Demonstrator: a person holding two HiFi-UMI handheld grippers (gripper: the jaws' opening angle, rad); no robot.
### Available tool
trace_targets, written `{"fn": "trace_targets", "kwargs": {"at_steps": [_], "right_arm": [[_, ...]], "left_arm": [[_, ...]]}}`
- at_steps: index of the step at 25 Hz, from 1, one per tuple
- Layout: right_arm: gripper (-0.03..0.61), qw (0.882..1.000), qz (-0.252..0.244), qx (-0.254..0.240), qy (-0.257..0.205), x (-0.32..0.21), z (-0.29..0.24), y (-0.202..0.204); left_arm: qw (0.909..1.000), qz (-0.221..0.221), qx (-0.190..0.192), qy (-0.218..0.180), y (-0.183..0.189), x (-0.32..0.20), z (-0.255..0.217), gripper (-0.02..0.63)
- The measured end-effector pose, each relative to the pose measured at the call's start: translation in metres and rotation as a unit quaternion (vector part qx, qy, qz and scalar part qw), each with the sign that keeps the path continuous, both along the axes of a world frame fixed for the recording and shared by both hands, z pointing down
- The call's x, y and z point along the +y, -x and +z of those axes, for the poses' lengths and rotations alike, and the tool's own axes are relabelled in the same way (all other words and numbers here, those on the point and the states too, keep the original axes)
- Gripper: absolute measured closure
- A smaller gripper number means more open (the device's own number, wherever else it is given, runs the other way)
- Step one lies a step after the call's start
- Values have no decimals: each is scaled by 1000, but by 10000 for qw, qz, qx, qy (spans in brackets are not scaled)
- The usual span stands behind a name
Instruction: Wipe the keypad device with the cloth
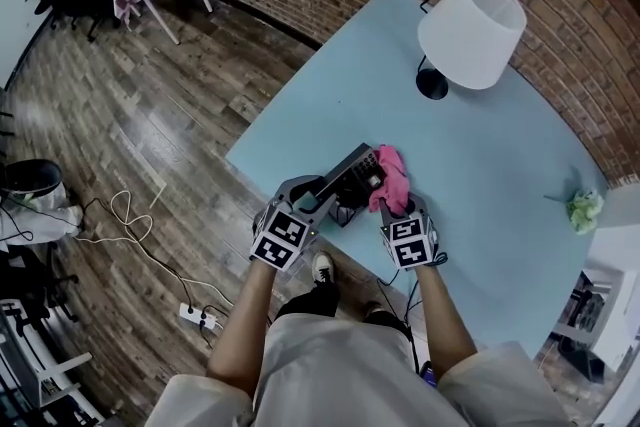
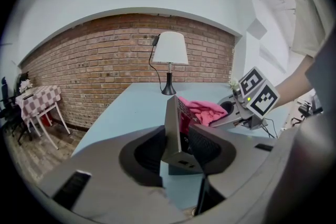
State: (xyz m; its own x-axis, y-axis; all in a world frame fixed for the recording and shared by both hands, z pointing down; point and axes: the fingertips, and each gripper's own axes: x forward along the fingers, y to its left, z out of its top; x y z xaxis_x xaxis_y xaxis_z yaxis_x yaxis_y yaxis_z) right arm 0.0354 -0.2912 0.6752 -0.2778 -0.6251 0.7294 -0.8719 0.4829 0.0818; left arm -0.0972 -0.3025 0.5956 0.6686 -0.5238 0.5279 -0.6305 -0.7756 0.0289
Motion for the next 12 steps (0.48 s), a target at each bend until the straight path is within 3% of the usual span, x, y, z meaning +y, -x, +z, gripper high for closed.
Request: {"fn": "trace_targets", "kwargs": {"at_steps": [6, 12], "right_arm": [[449, 9996, 149, -175, 135, 6, -5, 2], [449, 9951, 55, -769, -620, -22, -86, 26]], "left_arm": [[10000, -40, 72, -25, 2, 1, 0, 425], [9999, -49, 111, -50, -1, -2, -3, 425]]}}
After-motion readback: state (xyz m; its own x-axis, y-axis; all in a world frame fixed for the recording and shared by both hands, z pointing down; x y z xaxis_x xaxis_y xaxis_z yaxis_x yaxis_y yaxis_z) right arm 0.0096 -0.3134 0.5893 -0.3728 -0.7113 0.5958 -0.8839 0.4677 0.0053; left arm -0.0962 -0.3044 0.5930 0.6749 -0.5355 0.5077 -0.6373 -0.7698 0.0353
